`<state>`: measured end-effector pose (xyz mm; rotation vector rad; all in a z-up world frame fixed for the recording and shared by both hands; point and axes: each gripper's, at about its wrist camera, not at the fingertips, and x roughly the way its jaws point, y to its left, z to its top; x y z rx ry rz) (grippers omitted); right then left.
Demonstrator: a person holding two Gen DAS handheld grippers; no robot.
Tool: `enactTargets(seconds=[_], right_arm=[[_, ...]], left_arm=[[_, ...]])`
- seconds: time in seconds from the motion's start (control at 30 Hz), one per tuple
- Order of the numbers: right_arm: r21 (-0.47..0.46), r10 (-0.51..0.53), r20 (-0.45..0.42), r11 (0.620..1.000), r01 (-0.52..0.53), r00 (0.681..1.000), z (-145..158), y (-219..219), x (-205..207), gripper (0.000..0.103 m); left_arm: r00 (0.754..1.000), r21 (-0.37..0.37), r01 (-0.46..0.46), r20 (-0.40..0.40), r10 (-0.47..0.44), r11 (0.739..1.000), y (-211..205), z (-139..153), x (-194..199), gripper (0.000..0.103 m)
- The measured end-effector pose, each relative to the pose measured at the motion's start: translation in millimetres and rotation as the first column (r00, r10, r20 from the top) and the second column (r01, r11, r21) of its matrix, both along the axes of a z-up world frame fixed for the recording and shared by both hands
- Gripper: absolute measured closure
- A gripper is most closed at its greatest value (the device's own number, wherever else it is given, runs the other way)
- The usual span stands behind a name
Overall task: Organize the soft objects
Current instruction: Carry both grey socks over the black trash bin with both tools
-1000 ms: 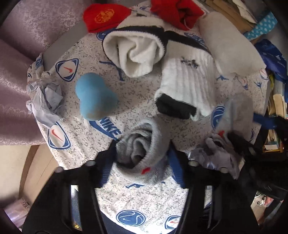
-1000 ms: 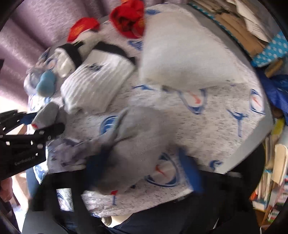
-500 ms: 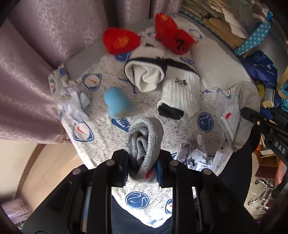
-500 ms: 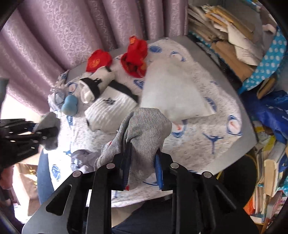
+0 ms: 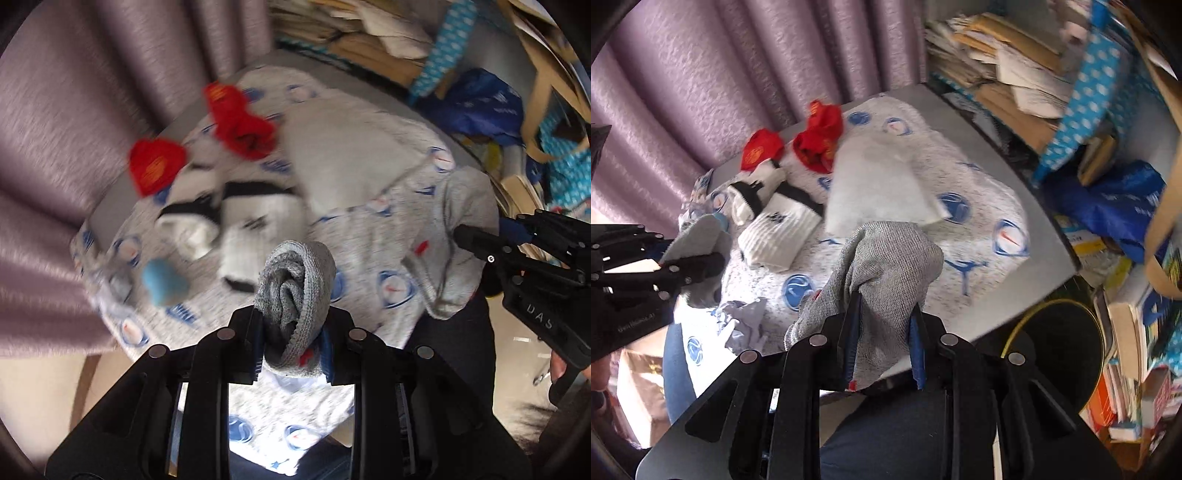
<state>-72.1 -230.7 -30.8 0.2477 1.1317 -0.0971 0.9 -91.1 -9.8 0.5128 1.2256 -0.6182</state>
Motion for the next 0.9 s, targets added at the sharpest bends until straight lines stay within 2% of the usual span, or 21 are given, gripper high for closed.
enactTargets(seconds=[0.23,0.4,0.53,0.63,0.7,0.9], right_arm=[[-0.011,-0.109,0.015,0.994,0.109,0.994,-1.3,-40.9,-34.5,0.082],[-0.003,-0.209,0.018,0.978,0.209,0.978,-3.2,-76.7,-70.4,0.083],[-0.013,-0.308,0.028,0.951,0.308,0.951,0.5,-108.7,-107.6,0.083],[-0.056,-0.383,0.036,0.921,0.385,0.923,7.6,-134.7,-140.4,0.084],[-0.081,-0.430,0.043,0.898,0.432,0.902,13.3,-151.4,-162.2,0.084],[-0.116,-0.525,0.054,0.841,0.528,0.849,18.7,-189.0,-213.1,0.084]], left_arm=[[0.990,0.004,0.139,-0.023,-0.139,0.990,-58.2,-6.9,-21.7,0.079],[0.966,0.001,0.252,-0.058,-0.251,0.968,-109.0,-18.1,-40.7,0.079],[0.927,0.000,0.369,-0.063,-0.368,0.929,-156.1,-28.1,-66.7,0.079],[0.897,-0.001,0.437,-0.074,-0.436,0.899,-188.2,-37.7,-88.1,0.079],[0.868,-0.005,0.491,-0.085,-0.489,0.871,-214.4,-47.2,-106.1,0.079],[0.803,0.011,0.589,-0.117,-0.584,0.808,-269.6,-76.5,-148.7,0.079]])
